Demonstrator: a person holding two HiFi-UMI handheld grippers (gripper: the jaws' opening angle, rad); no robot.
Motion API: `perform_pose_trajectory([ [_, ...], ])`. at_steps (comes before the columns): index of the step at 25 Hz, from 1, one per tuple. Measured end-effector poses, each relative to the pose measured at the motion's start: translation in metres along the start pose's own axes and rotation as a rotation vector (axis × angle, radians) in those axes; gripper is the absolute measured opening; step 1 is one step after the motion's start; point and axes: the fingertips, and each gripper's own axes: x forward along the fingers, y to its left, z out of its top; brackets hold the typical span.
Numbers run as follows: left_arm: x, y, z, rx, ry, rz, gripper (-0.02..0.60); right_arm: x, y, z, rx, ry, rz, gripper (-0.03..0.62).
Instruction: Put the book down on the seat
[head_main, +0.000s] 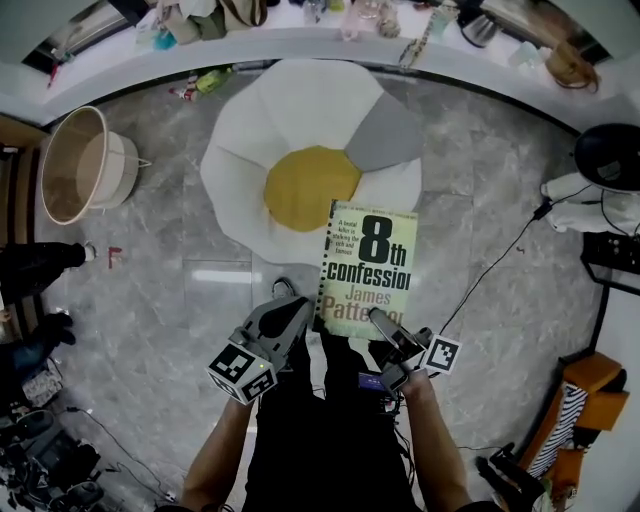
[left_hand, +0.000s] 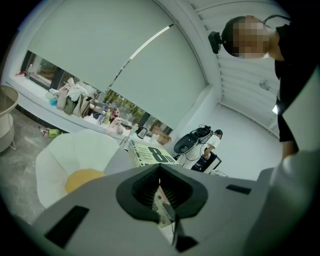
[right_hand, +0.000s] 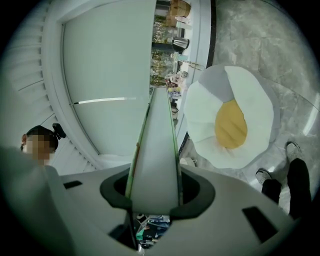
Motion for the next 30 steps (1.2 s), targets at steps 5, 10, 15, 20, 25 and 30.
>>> perform_pose_trajectory([
  [5,0.010,0.037,0.000,-0.012,0.028,-0.014,0.012,0.032,-0.022,0.008,0.010,-0.010,-0.019,0.176],
  [10,0.020,0.060,-0.013,-0.009,0.038,-0.025,0.012,0.049,-0.051,0.011,0.017,-0.006,-0.032,0.176],
  [15,0.025,0.076,-0.030,-0.035,0.048,-0.016,0.012,0.059,-0.076,0.016,0.022,-0.001,-0.030,0.176],
  [20,0.031,0.087,-0.046,-0.053,0.058,0.000,0.012,0.064,-0.101,0.020,0.026,0.003,-0.031,0.176],
  [25,0.033,0.081,-0.056,-0.064,0.064,0.004,0.012,0.062,-0.112,0.020,0.037,0.010,-0.034,0.176],
  [30,0.048,0.106,-0.065,-0.073,0.072,-0.010,0.013,0.086,-0.143,0.027,0.046,0.021,-0.045,0.176],
])
